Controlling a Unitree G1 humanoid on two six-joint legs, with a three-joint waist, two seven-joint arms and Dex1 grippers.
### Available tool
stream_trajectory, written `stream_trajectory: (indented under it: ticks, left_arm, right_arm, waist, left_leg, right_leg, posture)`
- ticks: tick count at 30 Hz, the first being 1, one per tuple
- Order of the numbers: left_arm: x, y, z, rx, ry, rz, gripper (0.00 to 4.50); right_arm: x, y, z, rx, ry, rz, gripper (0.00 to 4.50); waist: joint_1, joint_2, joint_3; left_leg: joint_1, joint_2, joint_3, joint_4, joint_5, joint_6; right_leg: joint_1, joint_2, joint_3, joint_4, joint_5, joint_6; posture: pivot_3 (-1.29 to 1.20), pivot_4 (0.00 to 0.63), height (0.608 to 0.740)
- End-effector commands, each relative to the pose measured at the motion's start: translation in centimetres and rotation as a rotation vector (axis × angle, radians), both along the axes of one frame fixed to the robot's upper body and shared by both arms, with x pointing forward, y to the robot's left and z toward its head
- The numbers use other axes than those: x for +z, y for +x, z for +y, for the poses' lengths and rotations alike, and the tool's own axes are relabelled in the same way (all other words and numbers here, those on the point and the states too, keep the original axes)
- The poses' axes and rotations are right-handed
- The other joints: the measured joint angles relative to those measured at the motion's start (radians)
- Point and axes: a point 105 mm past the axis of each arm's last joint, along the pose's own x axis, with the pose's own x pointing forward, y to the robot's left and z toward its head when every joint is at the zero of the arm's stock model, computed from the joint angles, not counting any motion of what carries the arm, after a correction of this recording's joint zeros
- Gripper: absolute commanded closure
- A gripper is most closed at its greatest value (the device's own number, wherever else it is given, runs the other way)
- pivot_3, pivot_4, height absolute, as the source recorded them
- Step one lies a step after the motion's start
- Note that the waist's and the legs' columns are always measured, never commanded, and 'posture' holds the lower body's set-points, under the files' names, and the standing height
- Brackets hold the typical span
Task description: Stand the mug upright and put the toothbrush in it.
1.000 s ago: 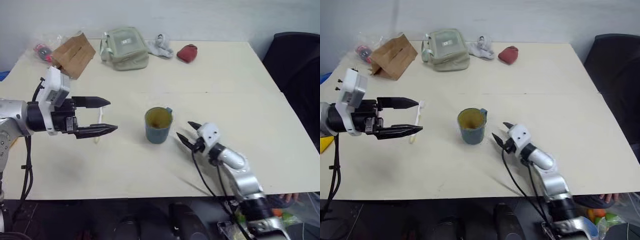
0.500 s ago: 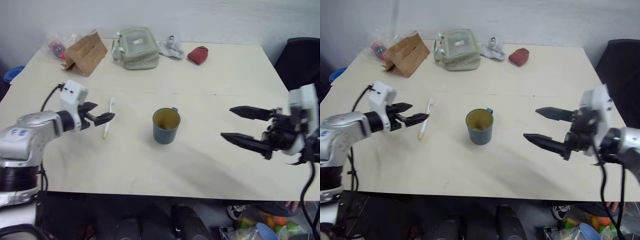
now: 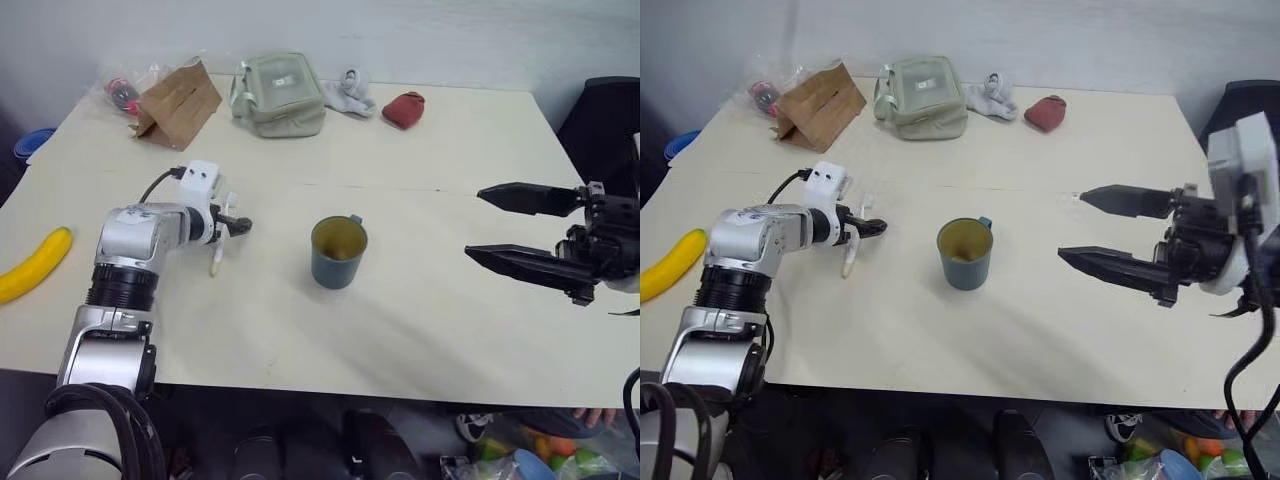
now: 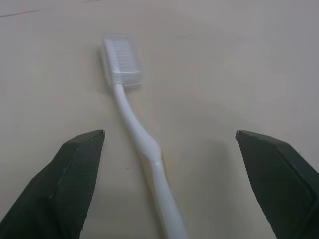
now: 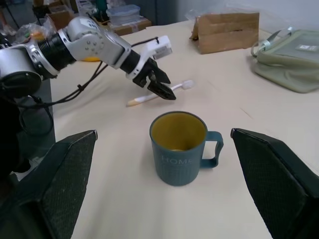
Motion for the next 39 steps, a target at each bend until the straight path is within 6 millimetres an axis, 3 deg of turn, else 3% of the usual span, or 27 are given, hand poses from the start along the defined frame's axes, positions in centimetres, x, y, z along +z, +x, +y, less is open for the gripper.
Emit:
stream_trajectory:
  ticks: [1, 5, 9, 20, 23, 27, 29, 31, 34, 36, 39]
  left_arm:
    - [-0.1, -0.1, 0.0, 0.019, -0.013, 0.029, 0.0]
    - [-1.8, 0.0, -0.8, 0.029, -0.102, 0.124, 0.0]
    - [-2.4, 0.3, -1.2, 0.037, -0.129, 0.155, 0.86]
    - [-2.7, 0.3, -0.3, 0.072, -0.124, 0.164, 4.23]
    - [-2.4, 0.5, 0.2, 0.094, -0.119, 0.15, 4.3]
    - [2.3, 1.7, -1.8, -0.009, -0.305, -0.064, 4.3]
    - [6.2, 2.1, -3.9, -0.101, -0.411, -0.251, 4.3]
    - [9.7, 1.8, -5.6, -0.176, -0.556, -0.396, 4.3]
    - [14.0, -0.4, -9.3, -0.395, -0.851, -0.488, 4.3]
    - [14.9, -2.1, -12.0, -0.542, -0.887, -0.529, 4.3]
    - [14.4, -4.5, -16.1, -0.736, -0.851, -0.563, 4.3]
  right_arm:
    - [0.3, -0.7, 0.6, 0.024, -0.023, -0.057, 0.02]
    - [0.3, -0.9, 0.8, 0.033, -0.036, -0.069, 0.02]
    - [0.5, -0.9, 0.9, 0.035, -0.038, -0.08, 0.0]
    - [0.2, -0.7, 0.9, 0.018, -0.029, -0.074, 0.0]
    - [-0.1, -0.7, 0.6, 0.011, 0.001, -0.013, 0.0]
    - [-0.8, -0.5, 0.5, -0.058, -0.046, -0.056, 0.0]
    - [-0.6, -0.4, 0.6, -0.079, -0.006, -0.06, 0.0]
    - [-0.6, -0.5, 0.8, -0.087, 0.02, -0.061, 0.0]
    - [-1.2, -0.4, 1.0, -0.121, 0.023, -0.057, 0.0]
    - [-1.5, -0.3, 1.1, -0.148, 0.03, -0.051, 0.0]
    - [-1.6, -0.5, 1.1, -0.178, 0.033, -0.054, 0.0]
  waist:
    - [0.0, 0.0, 0.0]
    - [0.001, 0.0, 0.0]
    - [0.004, 0.001, 0.0]
    - [0.012, 0.001, -0.001]
    - [0.012, 0.001, -0.001]
    - [0.014, 0.001, -0.001]
    - [0.016, 0.001, -0.001]
    - [0.023, 0.001, -0.001]
    - [0.025, 0.001, -0.001]
    - [0.025, 0.001, -0.001]
    - [0.024, 0.001, -0.001]
  left_leg:
    - [0.0, 0.0, 0.0, 0.0, 0.0, 0.0]
    - [0.0, -0.001, 0.0, 0.002, 0.0, 0.0]
    - [0.001, -0.003, 0.0, 0.002, 0.0, 0.0]
    - [0.001, -0.003, 0.0, 0.002, 0.0, 0.0]
    - [0.001, -0.003, 0.0, 0.002, 0.0, 0.0]
    - [0.0, -0.003, 0.0, 0.002, 0.0, 0.0]
    - [-0.001, -0.003, 0.0, 0.003, 0.0, 0.0]
    - [-0.001, -0.002, 0.0, 0.003, 0.0, 0.0]
    - [-0.003, 0.0, 0.001, 0.005, 0.0, 0.0]
    - [-0.003, -0.003, 0.001, 0.004, 0.0, 0.0]
    - [-0.001, -0.003, 0.001, 0.003, 0.0, 0.0]
  right_leg:
    - [0.0, 0.0, 0.0, 0.0, 0.0, 0.0]
    - [0.0, 0.0, 0.0, 0.0, 0.0, 0.0]
    - [0.001, -0.001, 0.0, 0.0, 0.0, 0.0]
    - [0.001, -0.002, 0.0, 0.0, 0.0, 0.0]
    - [0.001, -0.002, 0.0, 0.001, 0.0, 0.0]
    - [0.001, -0.002, 0.0, 0.002, 0.0, 0.0]
    - [0.0, -0.002, -0.001, 0.002, 0.0, 0.001]
    - [0.0, -0.002, -0.001, 0.001, 0.001, 0.001]
    - [0.0, -0.002, -0.002, 0.001, 0.001, 0.001]
    - [0.001, -0.002, -0.002, 0.0, 0.001, 0.001]
    - [0.001, -0.002, -0.001, 0.0, 0.001, 0.001]
  posture:
    - [0.0, 0.15, 0.74]
    - [0.0, 0.15, 0.74]
    - [0.0, 0.15, 0.74]
    - [0.0, 0.15, 0.74]
    - [0.0, 0.15, 0.74]
    - [0.0, 0.15, 0.74]
    - [0.0, 0.15, 0.74]
    - [0.0, 0.15, 0.74]
    - [0.0, 0.15, 0.74]
    - [0.0, 0.15, 0.74]
    - [0.0, 0.15, 0.74]
